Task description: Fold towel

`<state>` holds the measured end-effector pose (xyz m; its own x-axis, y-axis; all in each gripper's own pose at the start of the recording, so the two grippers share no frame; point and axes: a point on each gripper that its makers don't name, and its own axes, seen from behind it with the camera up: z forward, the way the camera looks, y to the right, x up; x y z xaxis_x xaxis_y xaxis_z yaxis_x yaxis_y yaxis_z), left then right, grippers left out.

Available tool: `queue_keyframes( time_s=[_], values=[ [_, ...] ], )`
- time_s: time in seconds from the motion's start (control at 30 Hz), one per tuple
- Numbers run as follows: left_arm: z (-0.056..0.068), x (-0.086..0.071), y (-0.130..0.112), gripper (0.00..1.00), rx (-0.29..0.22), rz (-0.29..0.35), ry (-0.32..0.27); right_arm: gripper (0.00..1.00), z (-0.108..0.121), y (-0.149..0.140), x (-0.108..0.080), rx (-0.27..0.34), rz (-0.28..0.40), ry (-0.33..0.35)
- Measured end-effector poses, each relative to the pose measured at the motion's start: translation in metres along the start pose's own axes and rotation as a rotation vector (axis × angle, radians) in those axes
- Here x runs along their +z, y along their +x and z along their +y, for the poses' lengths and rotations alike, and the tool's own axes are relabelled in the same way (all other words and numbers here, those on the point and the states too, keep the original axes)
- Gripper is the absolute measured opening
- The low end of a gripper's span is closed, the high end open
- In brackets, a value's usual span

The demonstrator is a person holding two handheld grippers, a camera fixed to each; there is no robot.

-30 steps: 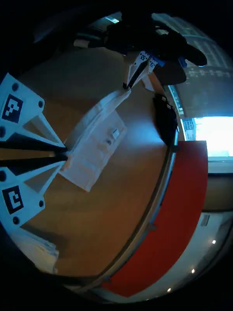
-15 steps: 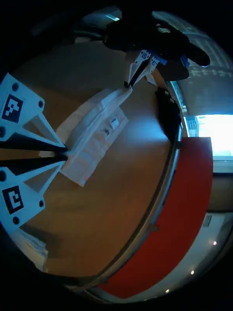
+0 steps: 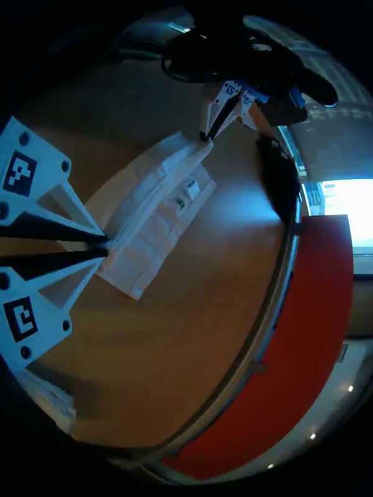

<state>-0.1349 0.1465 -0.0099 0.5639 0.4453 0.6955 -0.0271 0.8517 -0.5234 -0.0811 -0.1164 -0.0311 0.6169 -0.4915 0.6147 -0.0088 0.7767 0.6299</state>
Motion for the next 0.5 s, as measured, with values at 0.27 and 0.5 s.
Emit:
queue_keyframes(
  time_s=[0.27,0.5],
  values=[
    [-0.009,0.023,0.002,0.13,-0.002,-0.002,0.013,0.11,0.012,0.0,0.02,0.021,-0.016,-0.011],
    [-0.015,0.037,0.001,0.2,0.002,-0.003,0.032,0.15,0.018,0.002,0.035,0.032,-0.016,-0.024]
  ],
)
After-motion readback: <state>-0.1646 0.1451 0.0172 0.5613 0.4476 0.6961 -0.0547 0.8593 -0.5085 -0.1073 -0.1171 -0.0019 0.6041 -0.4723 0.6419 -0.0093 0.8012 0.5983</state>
